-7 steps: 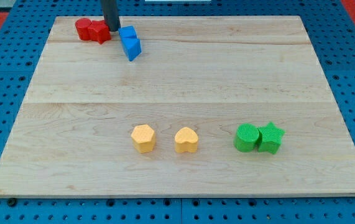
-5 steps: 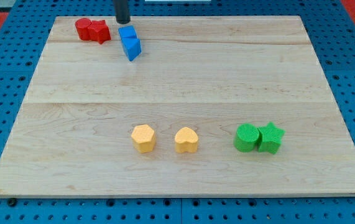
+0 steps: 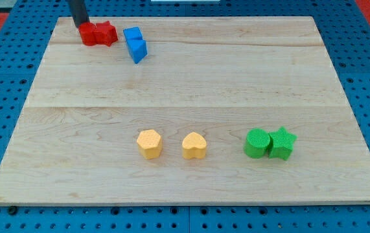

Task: Keep red circle blue cube at bottom left to red star

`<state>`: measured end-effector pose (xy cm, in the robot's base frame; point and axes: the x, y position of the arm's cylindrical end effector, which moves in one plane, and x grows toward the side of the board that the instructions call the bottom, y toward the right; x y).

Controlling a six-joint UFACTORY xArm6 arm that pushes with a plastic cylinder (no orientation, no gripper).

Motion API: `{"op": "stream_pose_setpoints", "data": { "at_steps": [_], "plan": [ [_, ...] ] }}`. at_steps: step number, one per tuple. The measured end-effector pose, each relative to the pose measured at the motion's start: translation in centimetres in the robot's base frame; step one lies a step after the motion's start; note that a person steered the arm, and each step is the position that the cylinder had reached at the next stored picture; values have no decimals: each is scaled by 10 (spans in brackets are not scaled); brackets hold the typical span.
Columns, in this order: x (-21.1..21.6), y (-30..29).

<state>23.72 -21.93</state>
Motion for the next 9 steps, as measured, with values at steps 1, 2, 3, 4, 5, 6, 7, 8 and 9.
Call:
{"op": "stream_pose_setpoints", "data": {
  "at_steps": [1,2,3,4,5,6,7,8,9],
  "plan": [
    [47,5],
    [87,5],
    [78,8],
    [104,3],
    [134,34],
    [133,104],
    [116,162],
    [96,207],
    [71,251]
  ]
}}
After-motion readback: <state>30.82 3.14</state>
